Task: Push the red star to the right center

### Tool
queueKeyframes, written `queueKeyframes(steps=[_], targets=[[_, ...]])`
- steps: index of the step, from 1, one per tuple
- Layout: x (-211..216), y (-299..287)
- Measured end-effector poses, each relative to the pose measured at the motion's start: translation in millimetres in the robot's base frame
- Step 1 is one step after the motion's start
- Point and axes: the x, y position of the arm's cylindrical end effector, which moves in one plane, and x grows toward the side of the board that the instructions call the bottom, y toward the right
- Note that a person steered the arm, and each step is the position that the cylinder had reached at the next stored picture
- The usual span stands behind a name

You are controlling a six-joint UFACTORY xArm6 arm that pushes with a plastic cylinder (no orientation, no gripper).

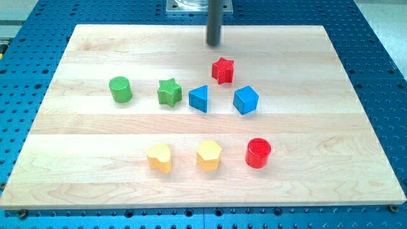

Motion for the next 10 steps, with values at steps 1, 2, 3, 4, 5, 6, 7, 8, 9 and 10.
queueKeyframes(steps=[1,2,3,4,5,6,7,8,9,10], targets=[[41.1,-40.3],[61.6,11.7],[62.3,99.9],[40.2,72.7],[60.9,32.1],[79.4,17.4],[98.6,21.2],[109.2,84.9],[109.2,158.9],[110.5,176.8]])
